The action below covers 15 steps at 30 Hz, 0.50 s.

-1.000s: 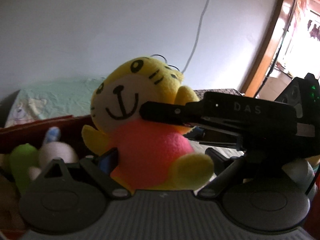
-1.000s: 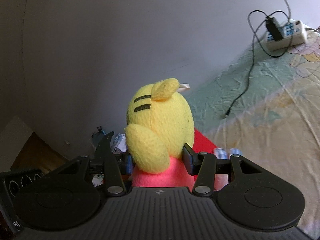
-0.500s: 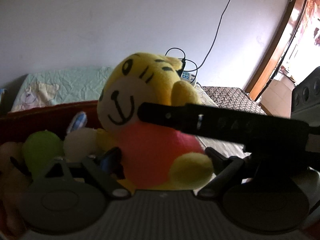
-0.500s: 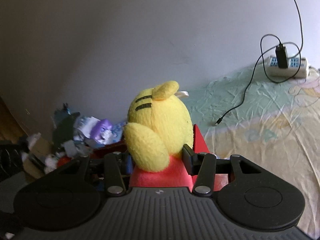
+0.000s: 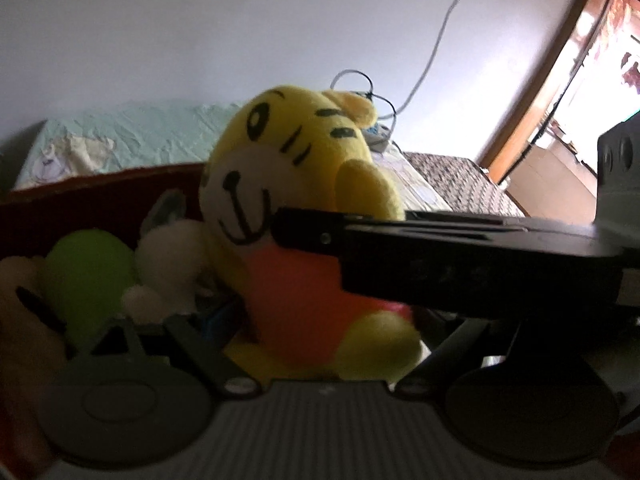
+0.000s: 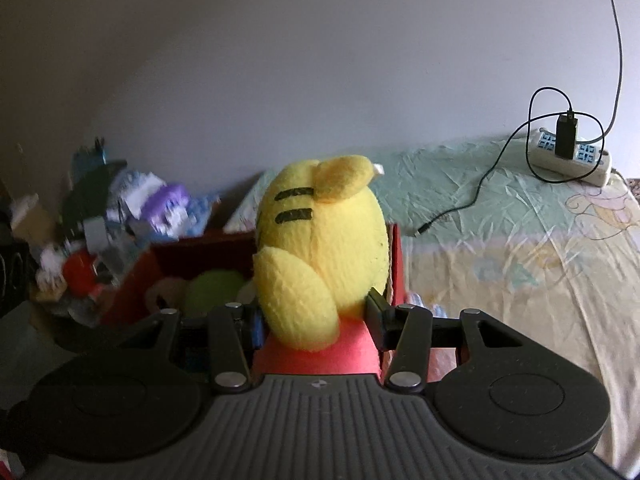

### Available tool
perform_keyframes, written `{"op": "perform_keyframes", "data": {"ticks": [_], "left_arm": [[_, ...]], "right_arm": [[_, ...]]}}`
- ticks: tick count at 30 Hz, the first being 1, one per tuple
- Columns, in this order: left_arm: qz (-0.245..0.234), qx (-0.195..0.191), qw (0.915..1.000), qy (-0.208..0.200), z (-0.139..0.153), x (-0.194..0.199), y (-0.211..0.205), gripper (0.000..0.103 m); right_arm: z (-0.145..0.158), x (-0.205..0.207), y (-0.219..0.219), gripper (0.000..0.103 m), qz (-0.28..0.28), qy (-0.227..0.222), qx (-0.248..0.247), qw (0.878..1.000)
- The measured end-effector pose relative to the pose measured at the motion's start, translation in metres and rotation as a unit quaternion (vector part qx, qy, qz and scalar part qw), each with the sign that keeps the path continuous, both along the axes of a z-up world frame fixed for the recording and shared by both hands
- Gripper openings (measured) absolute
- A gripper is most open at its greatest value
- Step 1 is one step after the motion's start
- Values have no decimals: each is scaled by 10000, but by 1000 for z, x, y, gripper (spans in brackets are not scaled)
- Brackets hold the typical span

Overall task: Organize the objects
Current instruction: 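Carry the yellow tiger plush with the right tool over the red box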

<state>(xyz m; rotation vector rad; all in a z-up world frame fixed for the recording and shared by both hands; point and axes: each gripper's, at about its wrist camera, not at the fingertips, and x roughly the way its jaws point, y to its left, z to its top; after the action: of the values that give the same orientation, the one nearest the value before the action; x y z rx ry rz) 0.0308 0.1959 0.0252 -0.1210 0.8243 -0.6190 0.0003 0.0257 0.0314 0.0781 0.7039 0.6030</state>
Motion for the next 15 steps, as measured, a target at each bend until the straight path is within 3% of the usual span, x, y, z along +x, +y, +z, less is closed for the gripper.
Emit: {"op": "perform_keyframes", "data": {"ticks": [8,15], "left_arm": [[-82,-13,9997,228,-16,9,2,88],[-151,-84,9992,360,-20,11,4,92]], "right_arm": [[-13,7,14,50,56,-80,-495,9987],[-10,2,4,64,55,-65,-204,9998]]}}
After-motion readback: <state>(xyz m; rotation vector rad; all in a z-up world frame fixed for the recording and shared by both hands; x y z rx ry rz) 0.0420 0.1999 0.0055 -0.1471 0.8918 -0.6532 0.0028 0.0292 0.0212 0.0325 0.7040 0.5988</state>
